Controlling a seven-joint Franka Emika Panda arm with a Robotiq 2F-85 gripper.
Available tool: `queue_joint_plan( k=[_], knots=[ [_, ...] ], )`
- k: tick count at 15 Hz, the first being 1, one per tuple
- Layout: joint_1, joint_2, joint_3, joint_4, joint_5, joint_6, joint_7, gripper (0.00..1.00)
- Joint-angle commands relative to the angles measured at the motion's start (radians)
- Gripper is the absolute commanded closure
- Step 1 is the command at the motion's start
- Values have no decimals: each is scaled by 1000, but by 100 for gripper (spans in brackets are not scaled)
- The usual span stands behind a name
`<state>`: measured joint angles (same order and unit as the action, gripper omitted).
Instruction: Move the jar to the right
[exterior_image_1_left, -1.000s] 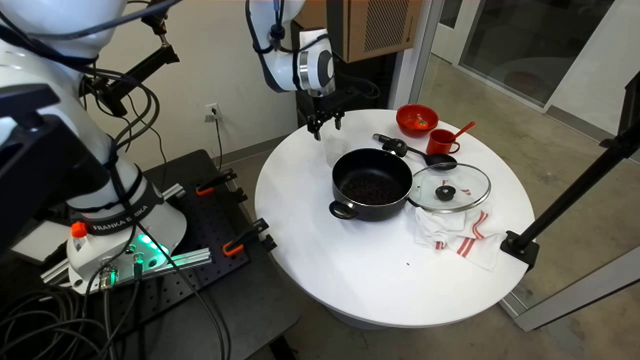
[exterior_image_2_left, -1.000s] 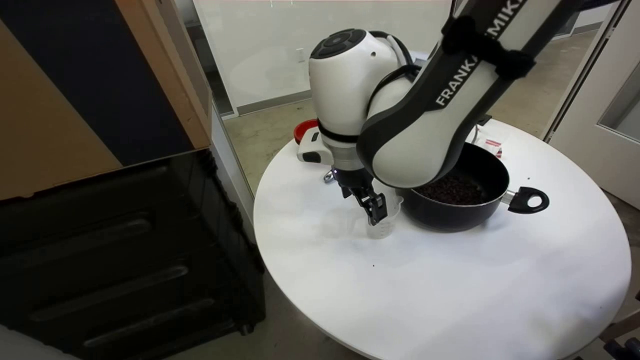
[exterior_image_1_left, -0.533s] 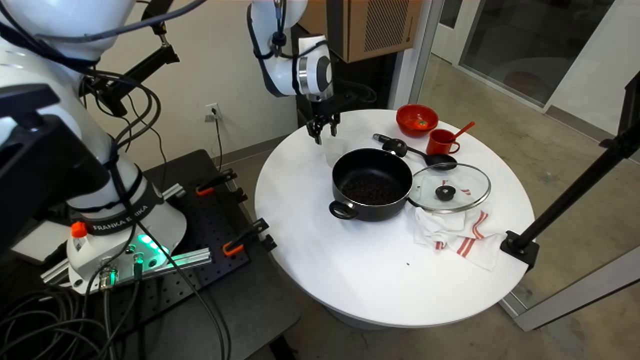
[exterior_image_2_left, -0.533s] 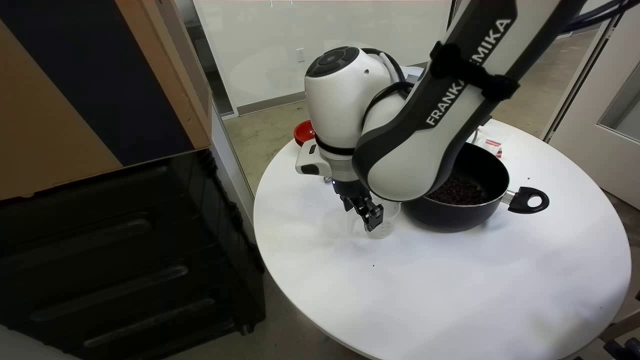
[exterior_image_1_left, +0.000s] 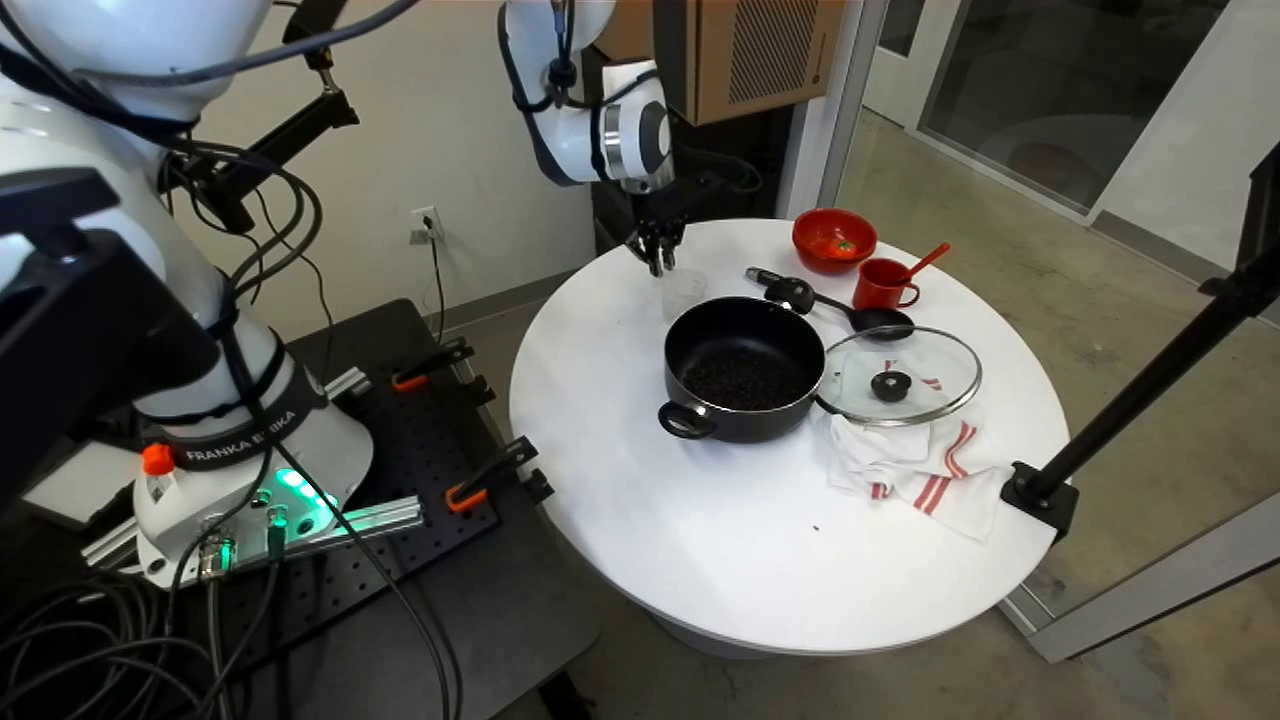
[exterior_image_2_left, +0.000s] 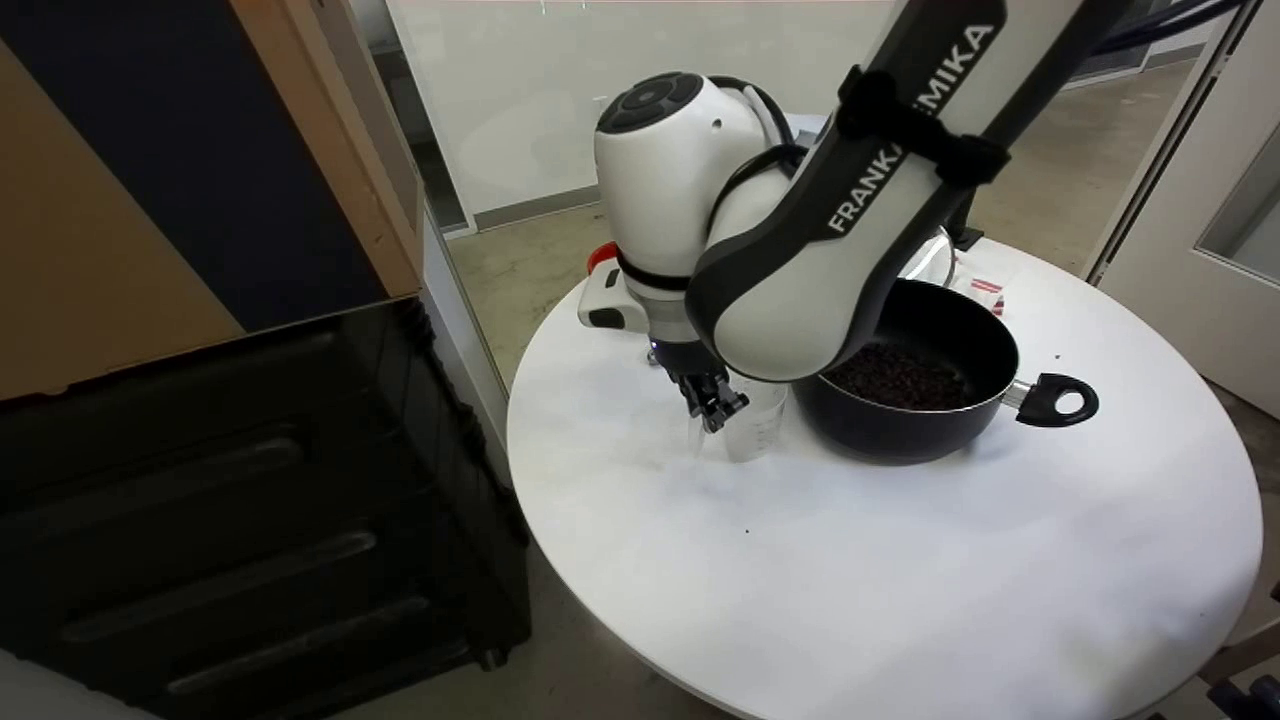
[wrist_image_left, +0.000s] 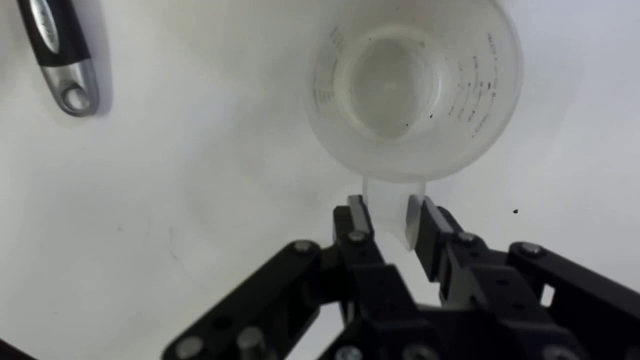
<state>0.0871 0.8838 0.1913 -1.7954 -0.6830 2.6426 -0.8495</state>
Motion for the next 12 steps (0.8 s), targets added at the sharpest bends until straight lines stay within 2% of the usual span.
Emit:
queue_joint_plan(
  k=[1,7,12],
  knots=[
    [10,-66,6,49,55,-82,-45,93],
    [13,-164,-27,173,80,-177,-80,93],
    [-3,-192,-112,239,66,-231,-50,93]
  ],
)
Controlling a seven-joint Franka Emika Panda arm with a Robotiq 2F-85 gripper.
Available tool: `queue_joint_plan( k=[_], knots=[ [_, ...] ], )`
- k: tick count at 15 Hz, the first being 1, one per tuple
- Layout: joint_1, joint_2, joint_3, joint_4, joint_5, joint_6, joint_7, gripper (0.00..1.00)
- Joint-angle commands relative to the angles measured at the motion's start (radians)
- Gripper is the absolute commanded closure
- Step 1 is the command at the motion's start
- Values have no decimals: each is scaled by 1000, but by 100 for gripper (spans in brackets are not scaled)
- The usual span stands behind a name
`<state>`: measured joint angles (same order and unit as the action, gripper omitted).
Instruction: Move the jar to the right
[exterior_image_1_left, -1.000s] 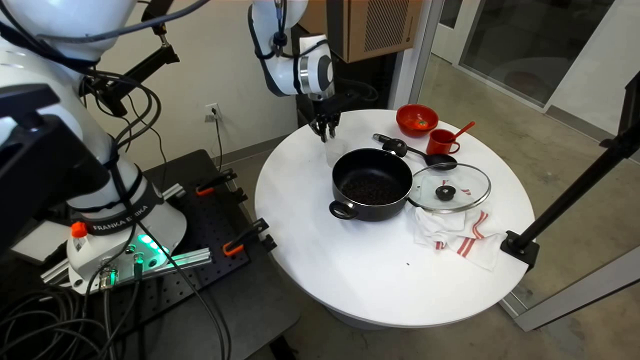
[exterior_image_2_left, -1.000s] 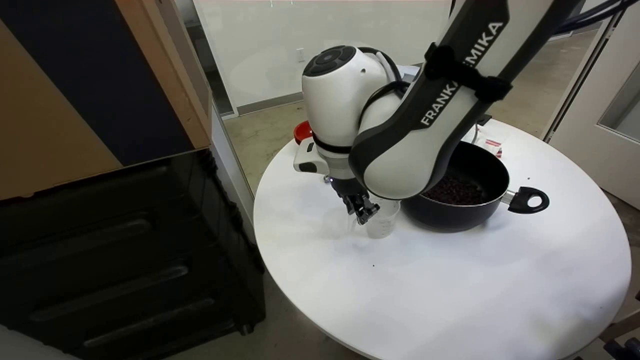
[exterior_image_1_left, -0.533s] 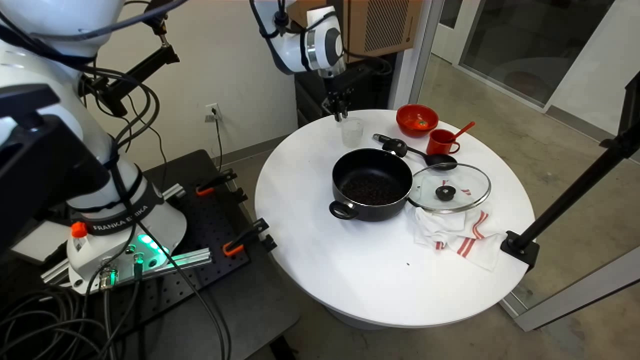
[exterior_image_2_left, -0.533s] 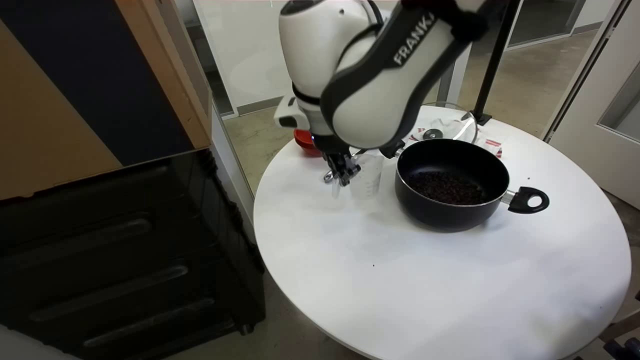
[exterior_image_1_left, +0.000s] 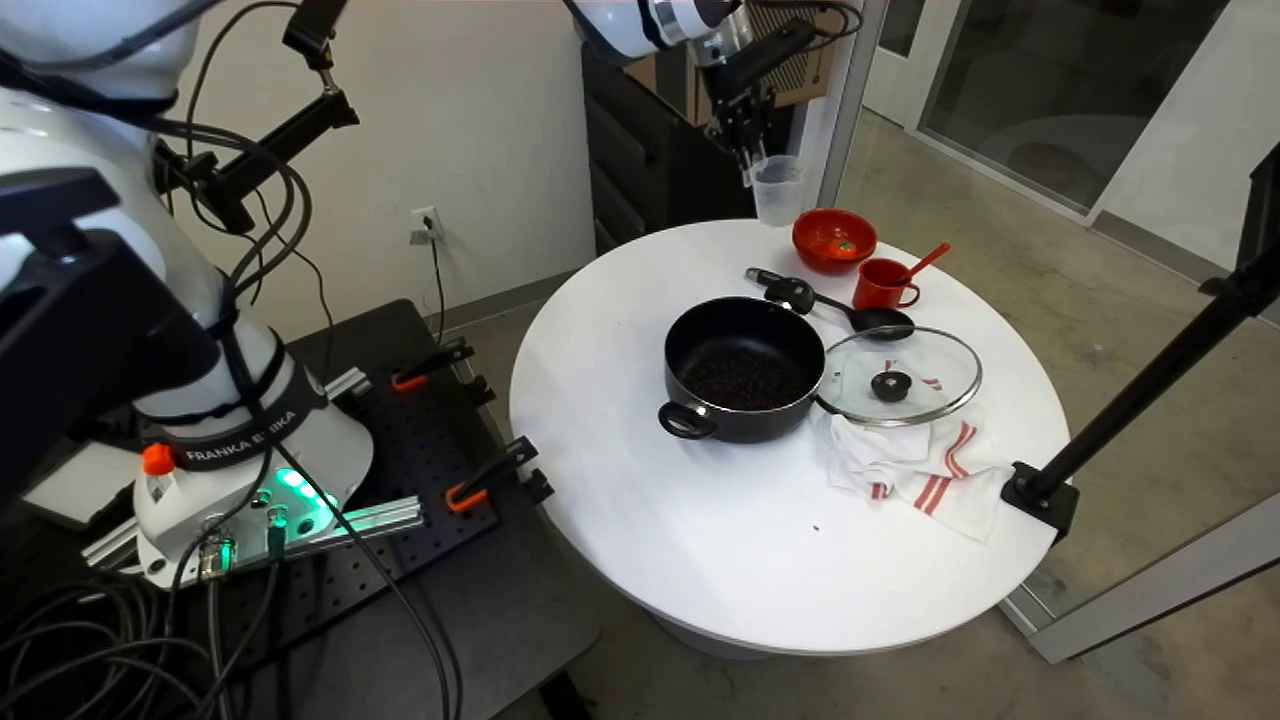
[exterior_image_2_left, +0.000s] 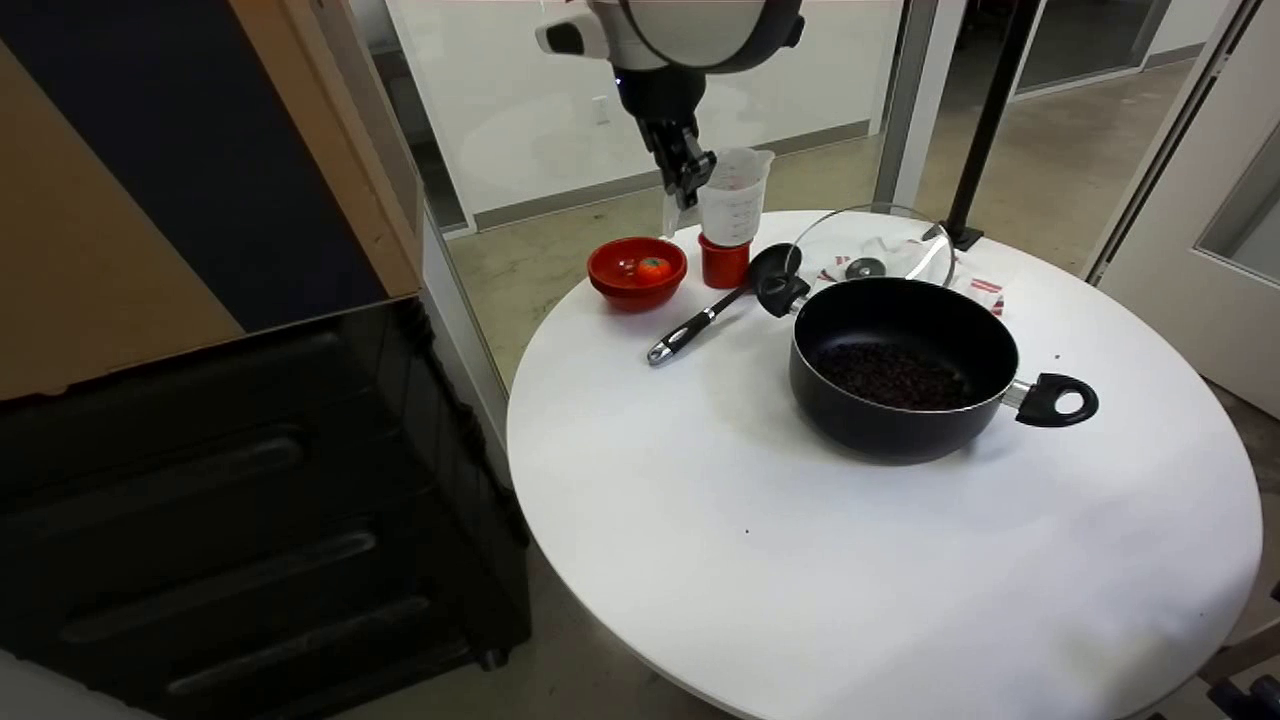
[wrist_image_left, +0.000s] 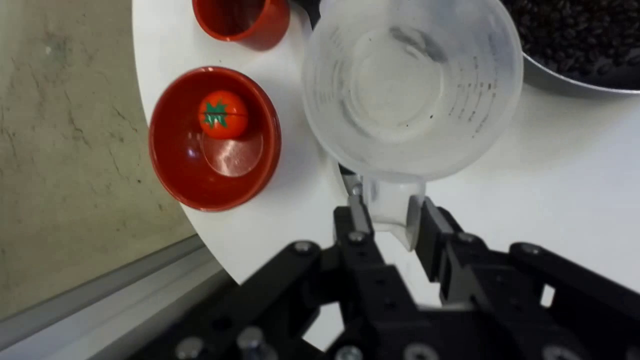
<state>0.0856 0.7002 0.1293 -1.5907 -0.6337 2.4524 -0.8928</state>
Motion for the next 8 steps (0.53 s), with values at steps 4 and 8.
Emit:
queue_joint_plan(
  k=[4,8],
  knots=[
    [-41,-30,-124,40,19,-72,38,93],
    [-92,-71,-185,3,19,-129,107,93]
  ],
)
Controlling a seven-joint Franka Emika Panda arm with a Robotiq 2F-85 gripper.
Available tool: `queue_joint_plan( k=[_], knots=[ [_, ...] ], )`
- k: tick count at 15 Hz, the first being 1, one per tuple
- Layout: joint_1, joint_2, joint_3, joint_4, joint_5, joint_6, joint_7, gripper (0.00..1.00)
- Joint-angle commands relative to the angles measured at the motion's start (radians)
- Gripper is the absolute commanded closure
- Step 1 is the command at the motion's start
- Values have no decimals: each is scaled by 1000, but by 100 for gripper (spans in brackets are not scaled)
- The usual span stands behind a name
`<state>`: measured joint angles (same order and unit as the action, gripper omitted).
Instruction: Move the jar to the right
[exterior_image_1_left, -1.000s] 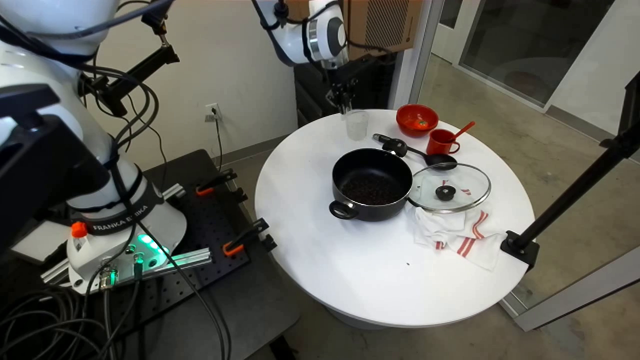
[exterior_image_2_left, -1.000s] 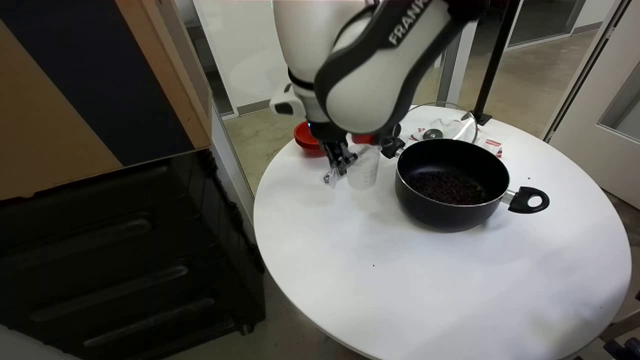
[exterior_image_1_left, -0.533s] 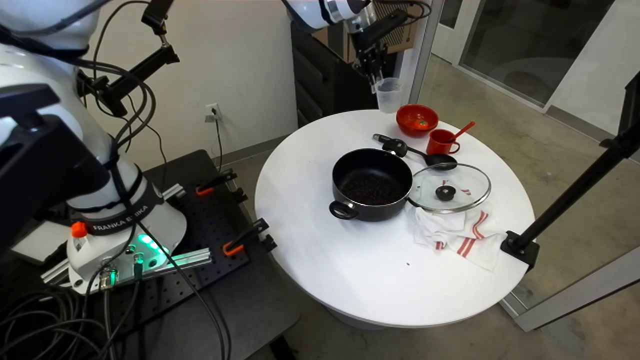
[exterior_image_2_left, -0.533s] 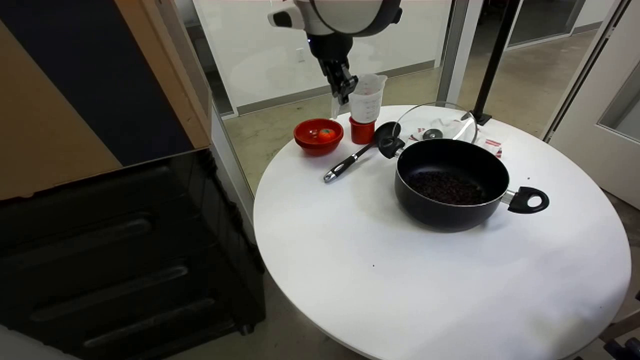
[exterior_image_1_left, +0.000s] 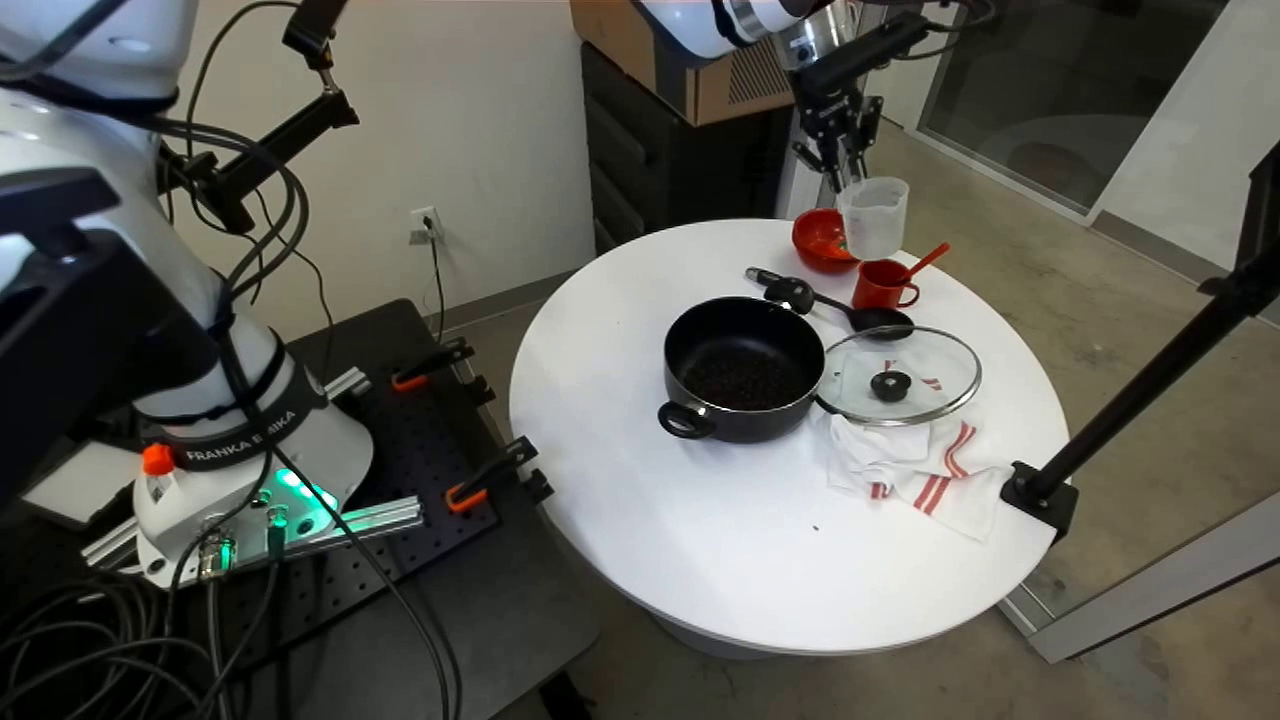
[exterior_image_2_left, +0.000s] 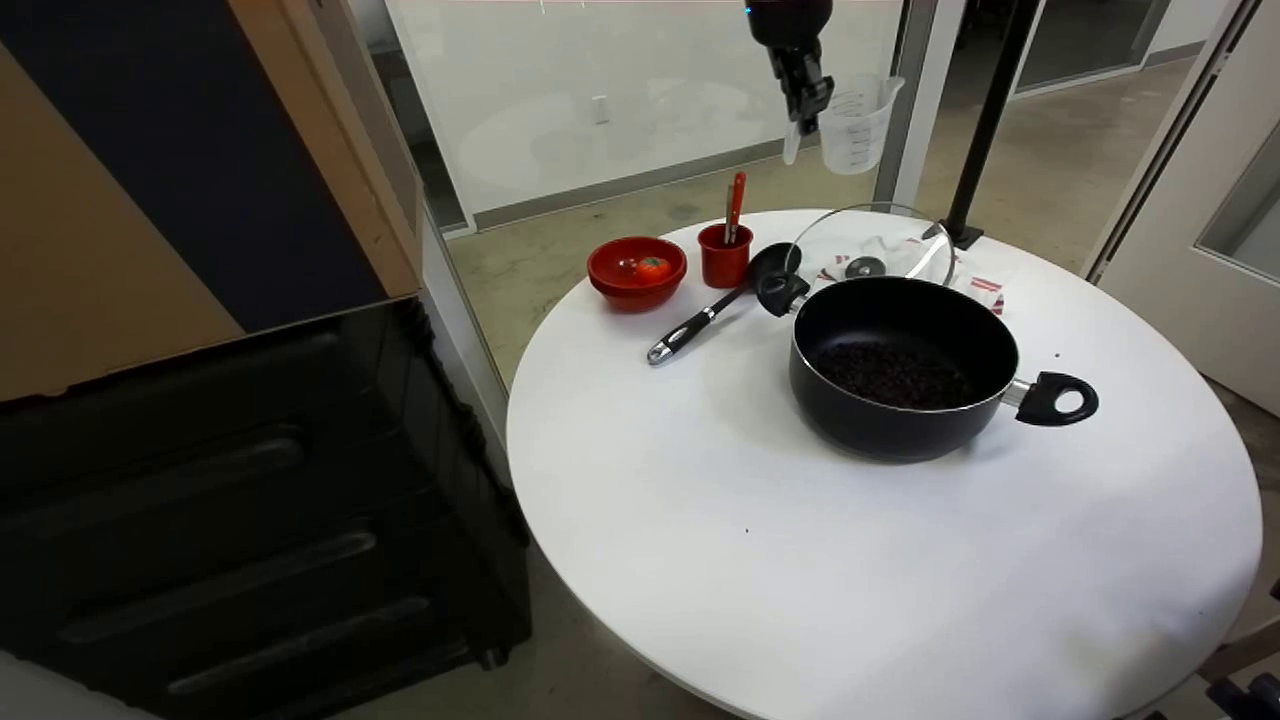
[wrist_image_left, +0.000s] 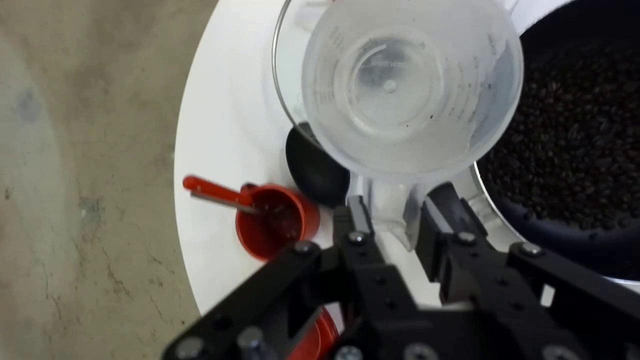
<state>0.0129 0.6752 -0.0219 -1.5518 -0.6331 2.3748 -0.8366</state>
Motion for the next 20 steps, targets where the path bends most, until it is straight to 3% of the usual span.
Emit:
queue_joint_plan(
  k=[1,5,12,20],
  knots=[
    [-32,-54,-43,-44,18,-60,69,93],
    [-85,-111,-63,-122,14,-58,117,93],
    [-154,-219,-57,-401,17,186,137,93],
    [-220,-313,-99,-579,113,163,237,93]
  ],
)
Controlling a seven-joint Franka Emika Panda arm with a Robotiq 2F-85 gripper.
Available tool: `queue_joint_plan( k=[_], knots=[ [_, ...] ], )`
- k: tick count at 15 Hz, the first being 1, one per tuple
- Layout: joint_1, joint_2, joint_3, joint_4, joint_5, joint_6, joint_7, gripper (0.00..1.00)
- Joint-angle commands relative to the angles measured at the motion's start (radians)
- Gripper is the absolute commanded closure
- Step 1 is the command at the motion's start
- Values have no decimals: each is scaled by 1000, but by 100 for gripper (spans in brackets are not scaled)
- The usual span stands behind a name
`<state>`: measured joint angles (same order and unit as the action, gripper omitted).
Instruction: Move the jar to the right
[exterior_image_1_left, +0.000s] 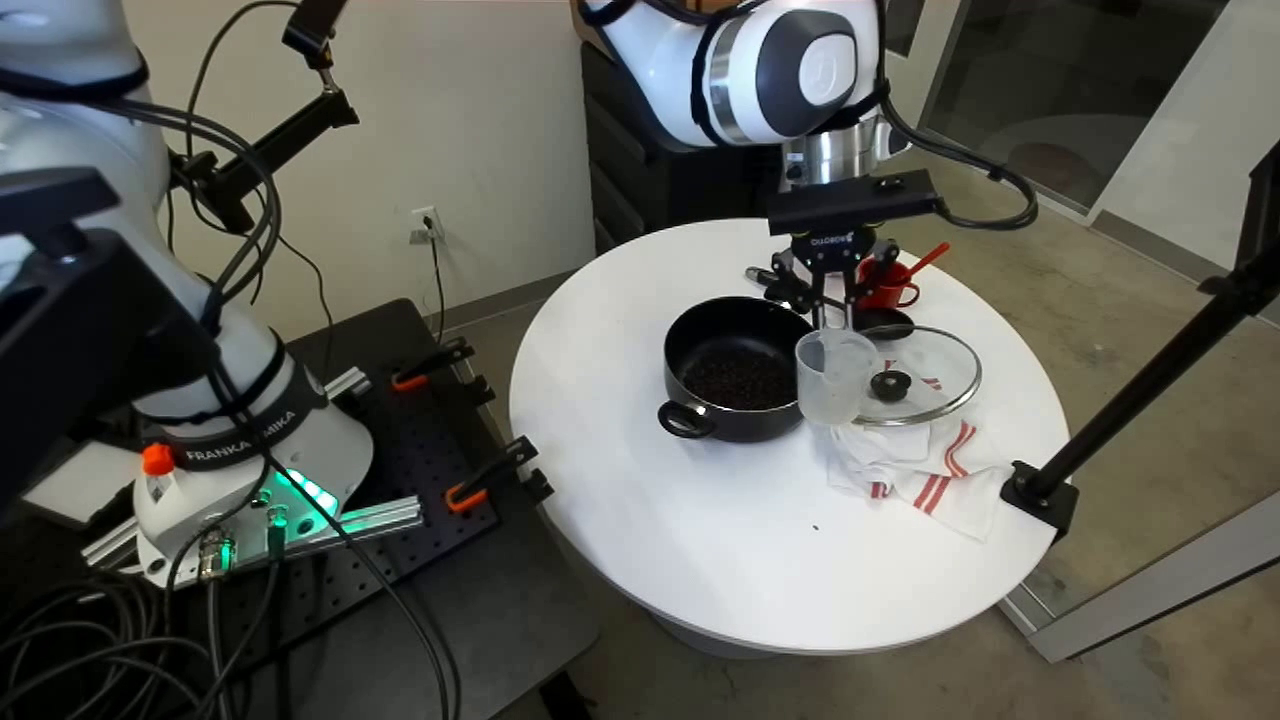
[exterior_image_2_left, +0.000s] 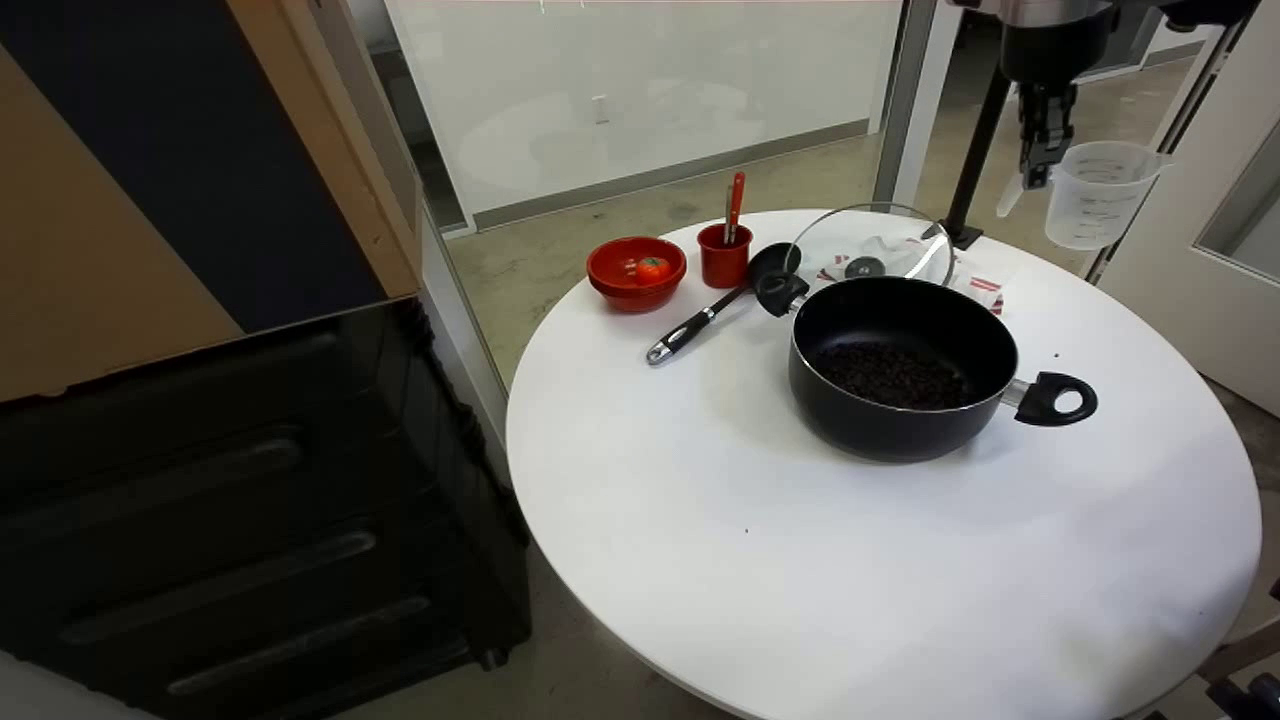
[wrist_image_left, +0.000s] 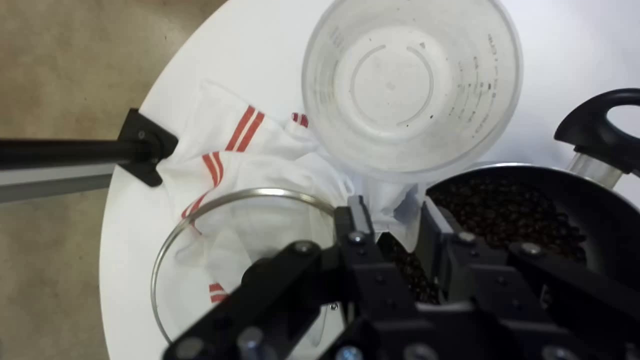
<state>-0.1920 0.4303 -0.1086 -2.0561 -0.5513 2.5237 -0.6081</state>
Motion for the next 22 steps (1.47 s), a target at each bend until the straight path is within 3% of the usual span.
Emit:
queue_joint_plan(
  k=[1,4,5,9,13,20,22],
  knots=[
    [-1,-13,-13,-16,14,0,-5,74],
    [-12,-39,-19,-44,19,0,-5,74],
    [-12,-43,-19,-47,19,0,-5,93],
    [68,-19,-66,14,-15,-82,294,93],
    [99,14,-90,59,0,-136,508,93],
    [41,52,-140,116,115,-228,681,93],
    [20,58,-151,115,159,-196,734,93]
  ],
)
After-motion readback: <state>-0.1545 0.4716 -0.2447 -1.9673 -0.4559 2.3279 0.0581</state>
